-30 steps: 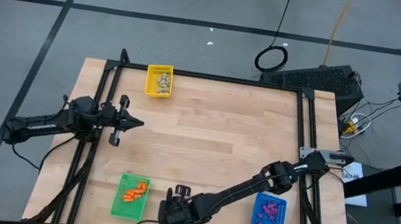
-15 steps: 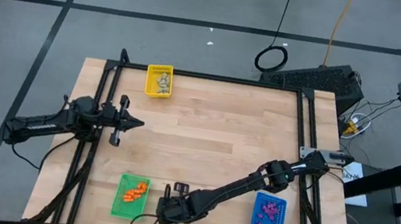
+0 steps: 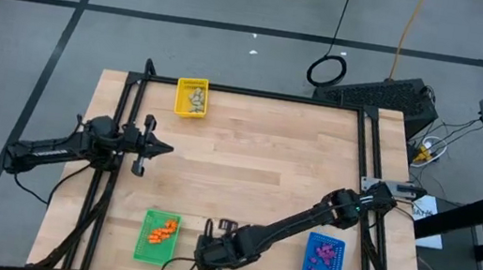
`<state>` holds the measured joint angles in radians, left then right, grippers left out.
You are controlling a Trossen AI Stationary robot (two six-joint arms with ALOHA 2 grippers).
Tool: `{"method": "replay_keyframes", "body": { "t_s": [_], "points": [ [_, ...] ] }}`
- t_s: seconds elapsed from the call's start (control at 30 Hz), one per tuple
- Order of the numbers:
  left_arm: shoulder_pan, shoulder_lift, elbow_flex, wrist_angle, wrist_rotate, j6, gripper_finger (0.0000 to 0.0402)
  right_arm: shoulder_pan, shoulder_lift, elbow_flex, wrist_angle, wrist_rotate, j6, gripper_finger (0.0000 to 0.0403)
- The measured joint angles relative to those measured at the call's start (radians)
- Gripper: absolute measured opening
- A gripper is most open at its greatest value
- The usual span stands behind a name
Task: Sort Halloween decoration
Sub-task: Put the purple skeleton toy into the blue bin
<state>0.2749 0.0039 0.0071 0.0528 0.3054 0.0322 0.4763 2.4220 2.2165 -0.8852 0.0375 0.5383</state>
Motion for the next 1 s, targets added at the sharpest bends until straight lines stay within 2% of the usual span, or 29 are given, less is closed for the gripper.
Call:
{"method": "replay_keyframes", "body": {
  "t_s": [0.17, 0.4, 0.5, 0.63, 0.83, 1.0],
  "points": [
    [0.0, 0.0, 0.0, 0.0, 0.0, 0.0, 0.0008, 0.02, -0.085, 0.0, -0.214, 0.037, 0.128, 0.0005],
    [0.0, 0.0, 0.0, 0.001, 0.0, 0.0, 0.0008, 0.124, -0.19, 0.002, -0.588, 0.086, 0.391, 0.0005],
    [0.0, 0.0, 0.0, 0.001, 0.0, 0.0, 0.0008, 0.175, -0.208, 0.0, -0.677, 0.088, 0.475, 0.0005],
    [0.0, 0.0, 0.0, 0.002, 0.001, 0.0, 0.0008, 0.227, -0.269, -0.043, -0.684, 0.062, 0.548, 0.0004],
    [0.0, 0.001, 0.0, 0.009, 0.004, 0.0, 0.0008, 0.272, -0.426, -0.301, -0.659, 0.042, 0.686, 0.0004],
    [0.0, 0.001, 0.0, 0.008, 0.004, 0.0, 0.0008, 0.279, -0.62, -0.642, -0.421, 0.033, 0.735, 0.0004]
  ]
}}
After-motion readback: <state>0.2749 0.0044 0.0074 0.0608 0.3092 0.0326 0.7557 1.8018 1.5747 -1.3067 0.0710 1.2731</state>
